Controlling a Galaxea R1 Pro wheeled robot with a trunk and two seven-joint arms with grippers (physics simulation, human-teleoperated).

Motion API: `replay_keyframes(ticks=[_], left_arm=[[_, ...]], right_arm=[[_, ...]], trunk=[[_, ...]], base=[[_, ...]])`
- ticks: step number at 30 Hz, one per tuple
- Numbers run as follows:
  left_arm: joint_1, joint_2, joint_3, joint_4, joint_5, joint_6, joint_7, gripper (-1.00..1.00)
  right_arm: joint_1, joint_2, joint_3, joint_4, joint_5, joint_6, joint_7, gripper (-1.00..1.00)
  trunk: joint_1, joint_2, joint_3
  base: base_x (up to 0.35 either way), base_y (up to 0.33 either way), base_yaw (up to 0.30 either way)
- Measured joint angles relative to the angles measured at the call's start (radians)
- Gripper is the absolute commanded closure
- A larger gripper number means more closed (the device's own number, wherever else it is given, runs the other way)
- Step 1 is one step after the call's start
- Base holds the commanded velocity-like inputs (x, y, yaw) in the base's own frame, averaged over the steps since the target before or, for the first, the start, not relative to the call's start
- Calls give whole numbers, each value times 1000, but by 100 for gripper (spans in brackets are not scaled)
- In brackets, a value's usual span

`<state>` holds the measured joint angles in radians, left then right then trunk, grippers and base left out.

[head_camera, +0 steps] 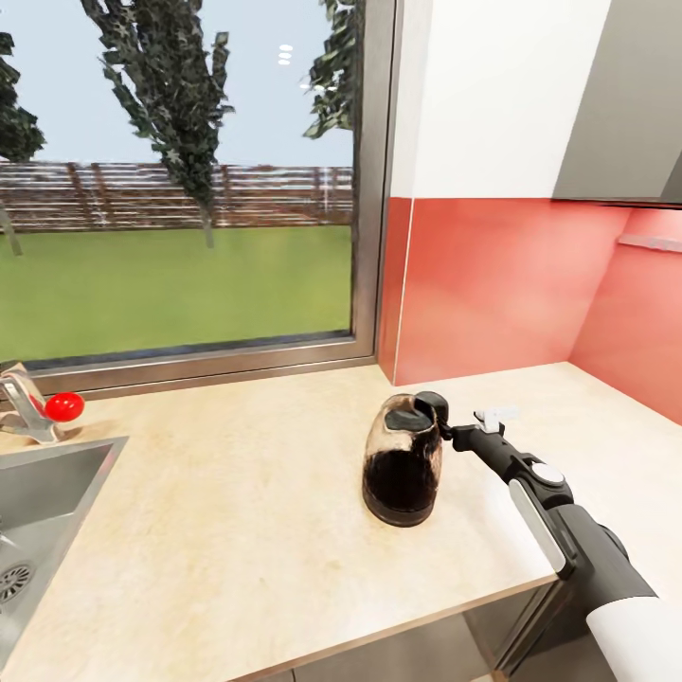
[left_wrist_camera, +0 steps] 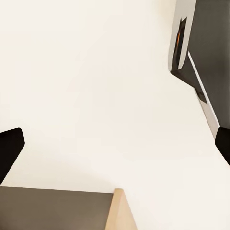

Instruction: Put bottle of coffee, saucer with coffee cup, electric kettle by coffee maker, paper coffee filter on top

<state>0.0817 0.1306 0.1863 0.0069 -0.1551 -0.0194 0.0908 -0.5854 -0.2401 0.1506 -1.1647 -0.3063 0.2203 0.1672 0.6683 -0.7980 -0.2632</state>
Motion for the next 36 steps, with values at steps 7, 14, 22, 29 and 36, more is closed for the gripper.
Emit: replay_keyframes(ticks=[7,14,22,29,36], left_arm=[[0,0,-1,0,0,0,0,-100],[0,0,0,0,0,0,0,-100],[0,0,-1,0,0,0,0,-100],[0,0,-1,0,0,0,0,-100],[0,0,-1,0,0,0,0,-100]], right_arm=[[0,0,-1,0,0,0,0,-100],[0,0,-1,0,1,0,-1,-100],[0,0,-2,0,1,0,-1,-100],[0,0,-2,0,1,0,-1,-100],[0,0,-1,0,18,0,-1,-100]], trunk=[[0,0,0],[0,0,0],[0,0,0],[0,0,0],[0,0,0]], base=[[0,11,0],[36,21,0],[27,16,0],[0,0,0],[0,0,0]])
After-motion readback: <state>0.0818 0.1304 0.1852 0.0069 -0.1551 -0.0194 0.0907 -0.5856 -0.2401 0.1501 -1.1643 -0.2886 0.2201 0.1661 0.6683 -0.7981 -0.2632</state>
